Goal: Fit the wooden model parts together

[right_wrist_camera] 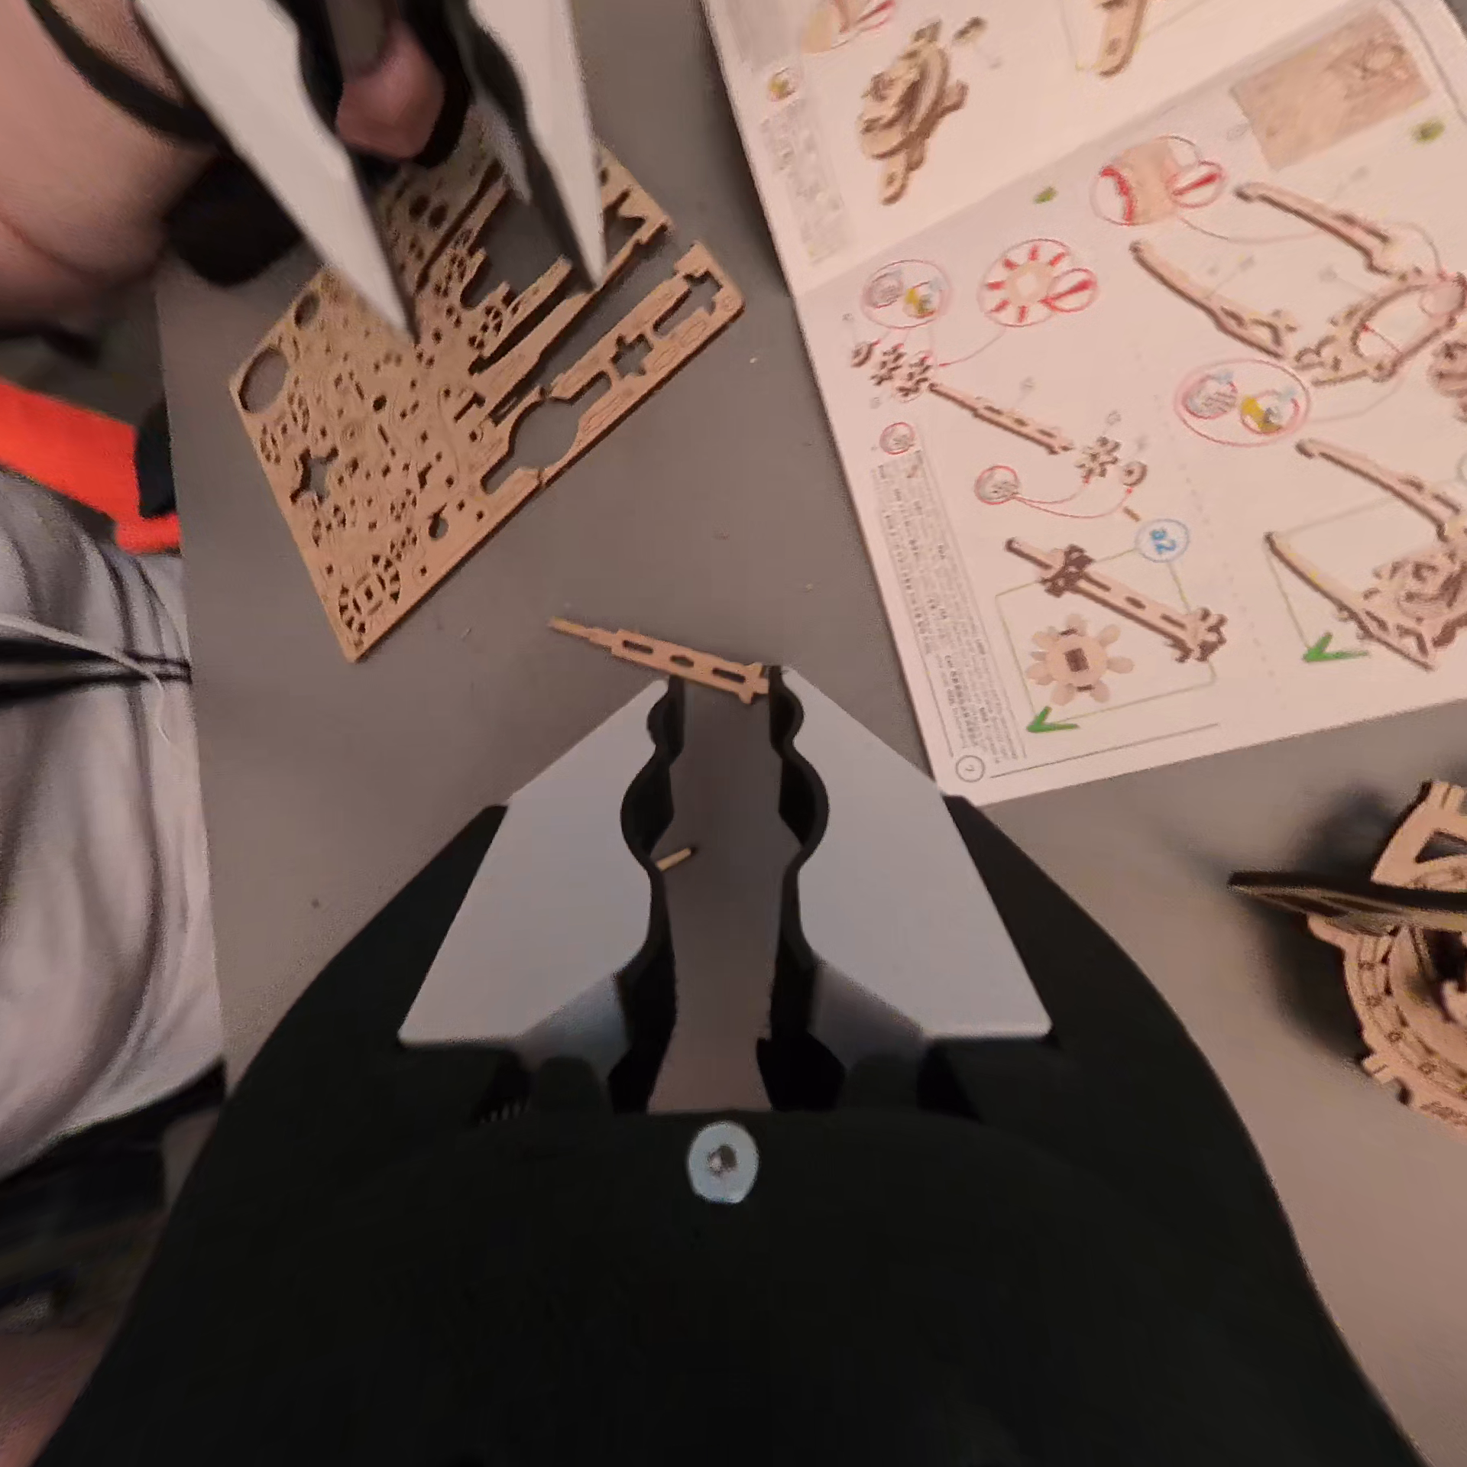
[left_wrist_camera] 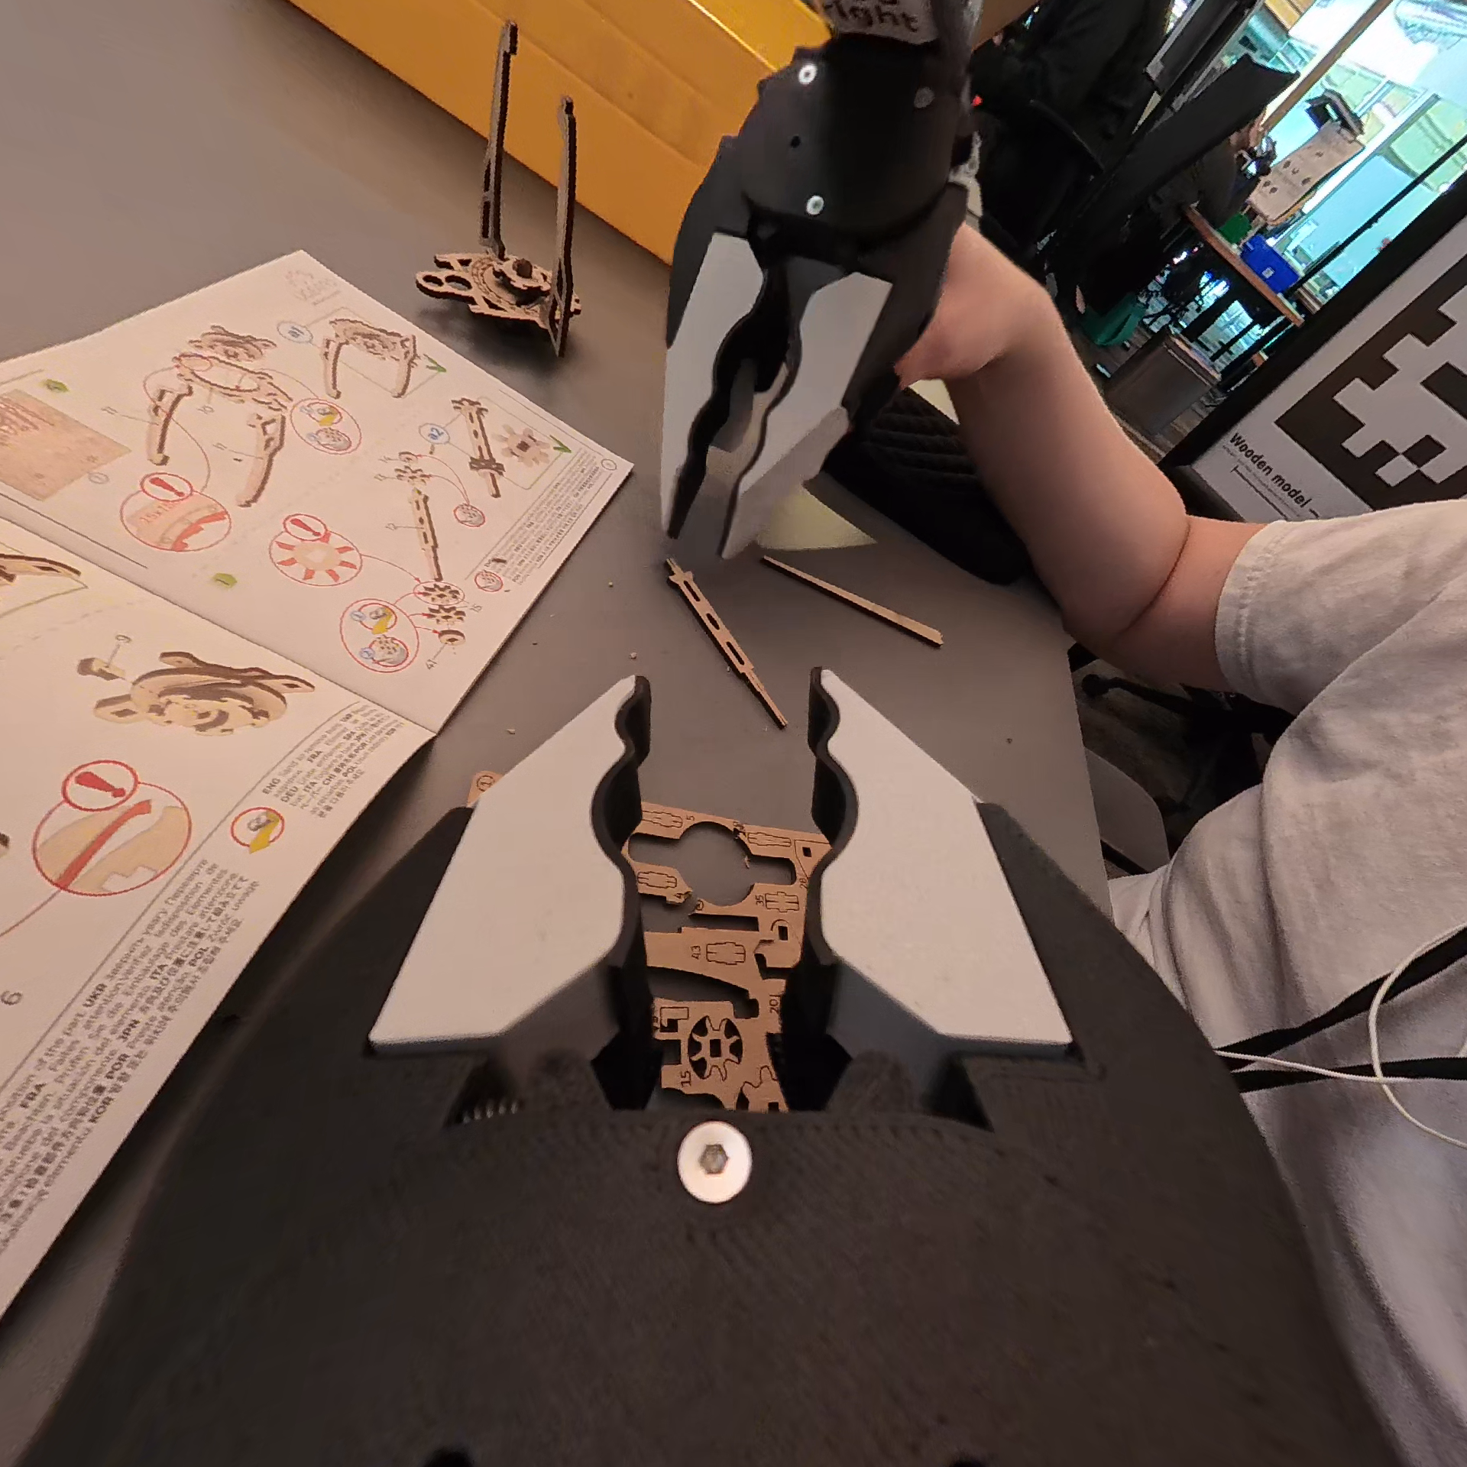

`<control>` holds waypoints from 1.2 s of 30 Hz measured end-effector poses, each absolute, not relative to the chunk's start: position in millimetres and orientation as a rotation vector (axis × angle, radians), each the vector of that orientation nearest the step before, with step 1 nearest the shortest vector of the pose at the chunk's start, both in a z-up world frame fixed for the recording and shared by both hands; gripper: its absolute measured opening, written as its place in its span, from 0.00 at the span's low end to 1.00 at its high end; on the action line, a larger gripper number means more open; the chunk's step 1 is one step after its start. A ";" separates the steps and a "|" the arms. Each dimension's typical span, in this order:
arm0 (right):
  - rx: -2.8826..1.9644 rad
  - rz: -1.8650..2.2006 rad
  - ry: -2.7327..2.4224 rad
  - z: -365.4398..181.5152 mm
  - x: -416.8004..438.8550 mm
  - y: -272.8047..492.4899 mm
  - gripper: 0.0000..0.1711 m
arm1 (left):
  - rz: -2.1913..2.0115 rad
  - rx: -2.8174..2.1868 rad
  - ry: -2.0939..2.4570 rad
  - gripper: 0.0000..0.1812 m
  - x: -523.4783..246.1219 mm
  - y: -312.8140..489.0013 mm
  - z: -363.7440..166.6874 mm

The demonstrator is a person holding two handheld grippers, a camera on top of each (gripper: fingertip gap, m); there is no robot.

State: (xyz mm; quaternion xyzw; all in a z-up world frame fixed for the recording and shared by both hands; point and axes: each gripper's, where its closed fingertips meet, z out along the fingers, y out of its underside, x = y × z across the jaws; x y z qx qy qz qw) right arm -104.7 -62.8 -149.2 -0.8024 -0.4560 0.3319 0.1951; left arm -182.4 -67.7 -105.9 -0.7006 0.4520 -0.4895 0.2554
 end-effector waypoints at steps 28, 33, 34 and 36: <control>-1.969 0.662 -1.634 -165.4 -118.4 -73.0 0.13 | -1.332 -1.919 1.286 0.20 -177.7 -77.3 -114.2; -1.986 0.742 -1.680 -166.6 -120.7 -86.7 0.04 | -1.337 -1.919 1.310 0.20 -175.6 -81.6 -116.3; -1.986 0.746 -1.692 -166.2 -120.6 -89.2 0.04 | -1.341 -1.918 1.315 0.20 -175.3 -82.5 -116.6; -1.991 0.741 -1.699 -165.5 -121.2 -91.1 0.04 | -1.347 -1.912 1.329 0.20 -174.2 -85.1 -116.7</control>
